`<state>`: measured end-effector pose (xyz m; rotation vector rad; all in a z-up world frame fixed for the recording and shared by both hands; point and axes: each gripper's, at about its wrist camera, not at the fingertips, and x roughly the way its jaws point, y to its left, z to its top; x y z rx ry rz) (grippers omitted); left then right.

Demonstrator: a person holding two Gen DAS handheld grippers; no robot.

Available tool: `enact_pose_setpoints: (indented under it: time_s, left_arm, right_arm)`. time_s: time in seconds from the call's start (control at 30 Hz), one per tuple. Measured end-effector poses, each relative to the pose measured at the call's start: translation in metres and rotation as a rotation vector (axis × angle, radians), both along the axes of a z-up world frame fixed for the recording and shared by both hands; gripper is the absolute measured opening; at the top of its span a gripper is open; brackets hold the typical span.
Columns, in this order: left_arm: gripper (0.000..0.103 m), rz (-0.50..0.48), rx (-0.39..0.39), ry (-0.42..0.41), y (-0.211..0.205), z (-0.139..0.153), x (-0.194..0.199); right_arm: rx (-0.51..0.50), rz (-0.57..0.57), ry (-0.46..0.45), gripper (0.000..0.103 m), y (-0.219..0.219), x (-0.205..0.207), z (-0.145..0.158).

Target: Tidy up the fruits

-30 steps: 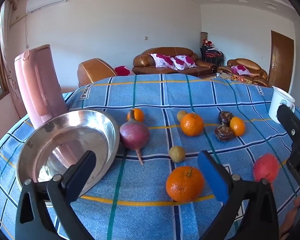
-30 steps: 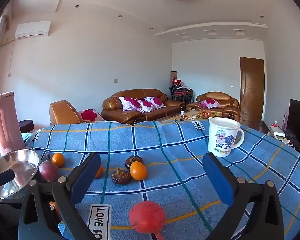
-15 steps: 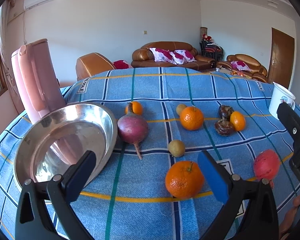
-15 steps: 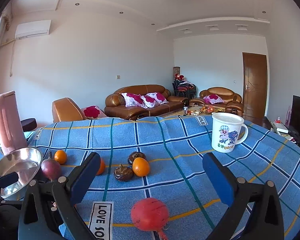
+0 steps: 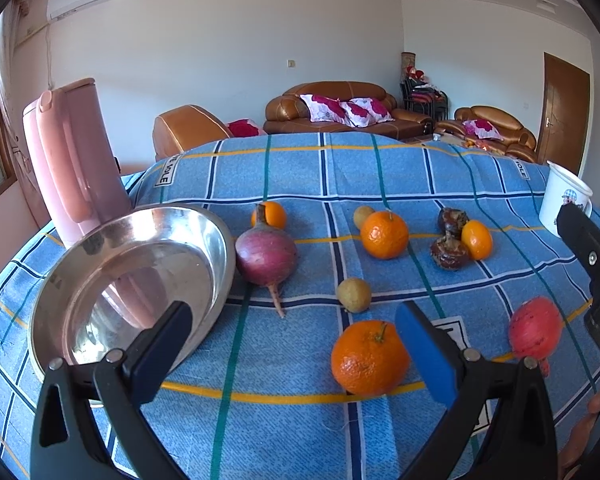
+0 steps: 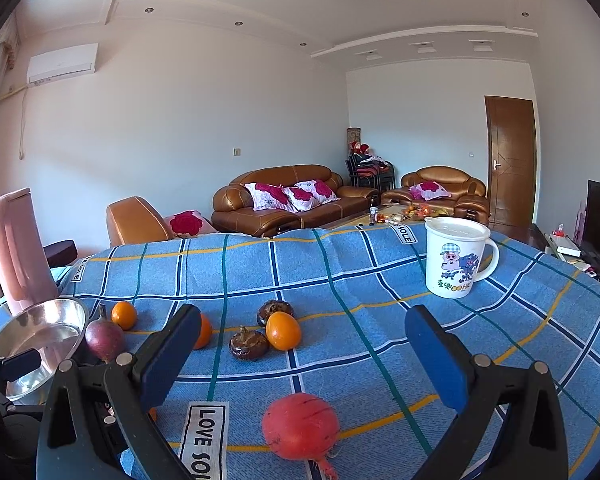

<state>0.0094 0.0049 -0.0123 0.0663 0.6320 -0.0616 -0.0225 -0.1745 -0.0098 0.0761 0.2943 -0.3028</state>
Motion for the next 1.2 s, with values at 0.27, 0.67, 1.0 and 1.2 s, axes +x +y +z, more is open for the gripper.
enact_pose_setpoints:
  time_s: [0.27, 0.67, 1.0, 1.2]
  left_arm:
    - [0.103, 0.003, 0.0, 0.003, 0.0, -0.0007, -0.0001]
    - [0.103, 0.004, 0.0, 0.003, -0.0007, -0.0016, -0.0002]
    - [0.103, 0.006, -0.001, 0.003, -0.0005, -0.0022, -0.0002]
    - [0.103, 0.008, -0.001, 0.004, -0.0005, -0.0022, -0.0003]
  right_arm:
    - [0.002, -0.002, 0.005, 0.102, -0.0001, 0.0009, -0.0007]
    - [0.003, -0.002, 0.006, 0.102, -0.0007, 0.0008, -0.0009]
    - [0.005, -0.004, 0.007, 0.102, -0.0016, 0.0, -0.0012]
    - [0.006, -0.005, 0.007, 0.102, -0.0016, 0.0003, -0.0011]
